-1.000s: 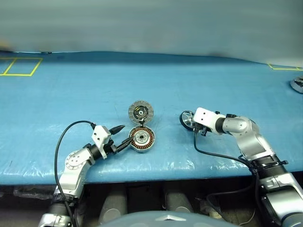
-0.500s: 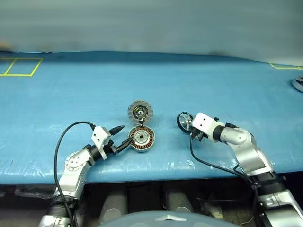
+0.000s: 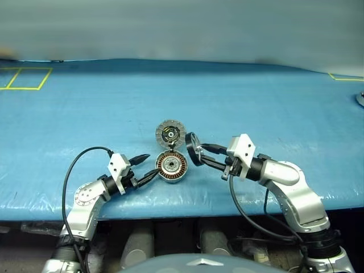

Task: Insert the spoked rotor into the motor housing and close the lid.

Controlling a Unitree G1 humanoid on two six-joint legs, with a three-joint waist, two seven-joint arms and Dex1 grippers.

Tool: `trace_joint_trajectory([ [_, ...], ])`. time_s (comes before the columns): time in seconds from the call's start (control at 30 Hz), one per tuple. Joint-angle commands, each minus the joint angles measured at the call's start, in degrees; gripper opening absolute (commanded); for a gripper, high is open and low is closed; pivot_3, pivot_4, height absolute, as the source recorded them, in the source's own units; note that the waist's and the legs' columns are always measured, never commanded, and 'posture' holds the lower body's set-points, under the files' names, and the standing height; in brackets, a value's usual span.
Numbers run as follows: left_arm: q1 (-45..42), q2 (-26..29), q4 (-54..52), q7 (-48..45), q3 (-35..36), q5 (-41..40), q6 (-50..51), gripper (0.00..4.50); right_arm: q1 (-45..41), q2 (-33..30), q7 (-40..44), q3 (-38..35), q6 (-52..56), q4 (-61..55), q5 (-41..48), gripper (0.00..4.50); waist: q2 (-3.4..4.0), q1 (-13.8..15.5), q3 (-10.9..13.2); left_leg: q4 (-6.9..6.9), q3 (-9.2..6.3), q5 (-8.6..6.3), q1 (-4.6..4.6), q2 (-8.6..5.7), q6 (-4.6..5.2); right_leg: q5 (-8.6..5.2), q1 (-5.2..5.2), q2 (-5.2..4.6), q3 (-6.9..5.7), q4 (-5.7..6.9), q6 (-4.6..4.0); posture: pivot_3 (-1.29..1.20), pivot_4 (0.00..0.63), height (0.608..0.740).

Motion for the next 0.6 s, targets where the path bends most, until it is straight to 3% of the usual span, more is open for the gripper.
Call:
trace_joint_trajectory([
  [0.03, 0.45, 0.86, -2.39, -0.97, 0.18, -0.34, 0.12, 3.32, -2.34, 0.75, -2.29, 1.71, -2.21, 1.54, -2.90, 1.04, 0.00, -0.02, 0.01, 0.00, 0.00, 0.00, -0.02, 0.00, 0.00, 0.00, -0.02, 0.00, 0.00, 0.00, 0.00, 0.00, 0.150, 0.740],
  [0.6, 0.44, 0.68, -2.08, -0.94, 0.27, -0.29, 0.22, 3.32, -6.60, 0.88, -2.05, 8.61, -6.77, 3.77, -8.27, 1.04, 0.00, 0.20, 0.01, -0.01, 0.01, 0.00, -0.08, -0.02, 0.00, 0.00, -0.07, 0.00, 0.00, 0.00, 0.00, 0.00, 0.150, 0.740],
])
